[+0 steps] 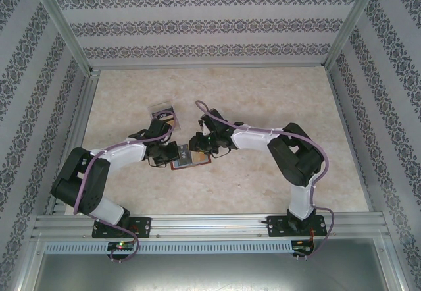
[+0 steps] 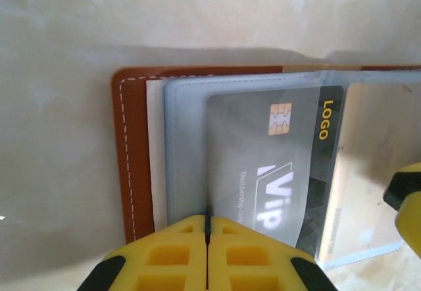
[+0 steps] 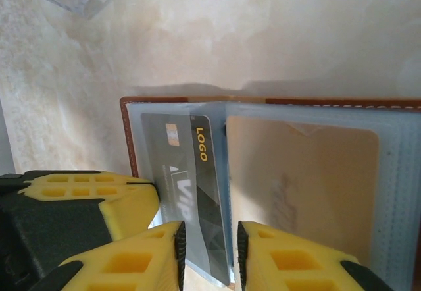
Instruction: Take the credit cards out of the card holder
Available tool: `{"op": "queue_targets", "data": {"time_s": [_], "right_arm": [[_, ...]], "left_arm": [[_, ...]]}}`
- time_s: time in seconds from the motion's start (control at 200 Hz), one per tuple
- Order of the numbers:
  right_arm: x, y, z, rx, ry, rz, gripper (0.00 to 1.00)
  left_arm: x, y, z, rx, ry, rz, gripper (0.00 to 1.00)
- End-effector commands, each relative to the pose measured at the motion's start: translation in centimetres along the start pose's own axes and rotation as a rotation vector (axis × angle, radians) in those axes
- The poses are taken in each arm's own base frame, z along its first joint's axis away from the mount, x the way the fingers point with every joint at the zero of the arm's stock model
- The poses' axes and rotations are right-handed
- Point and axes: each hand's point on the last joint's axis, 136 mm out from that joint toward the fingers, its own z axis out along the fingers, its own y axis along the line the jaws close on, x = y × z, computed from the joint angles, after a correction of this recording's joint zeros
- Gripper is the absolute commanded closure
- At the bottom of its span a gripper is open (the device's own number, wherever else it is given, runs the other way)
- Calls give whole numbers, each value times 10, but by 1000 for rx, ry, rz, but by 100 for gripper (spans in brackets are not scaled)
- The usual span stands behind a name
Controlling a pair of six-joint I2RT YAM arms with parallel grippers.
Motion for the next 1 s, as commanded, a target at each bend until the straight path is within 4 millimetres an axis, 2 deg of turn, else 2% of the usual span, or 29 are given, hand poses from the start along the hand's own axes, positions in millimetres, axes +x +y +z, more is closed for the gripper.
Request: {"op": "queue_targets", "data": {"time_s": [0.0,0.225,0.749,0.994], "right_arm": [[6,6,6,-3,38,-30,69],[10,13,12,8,60,-72,69],[19,-4,25,88,112,-115,67],[21,3,28,73,122,-132,68]], "left_arm": [[13,22,7,-92,38,16,93],[10,21,7,-96,31,25,93],[15,28,13,-113,49,18,94],[15,27,13,-108,52,16,94]]}}
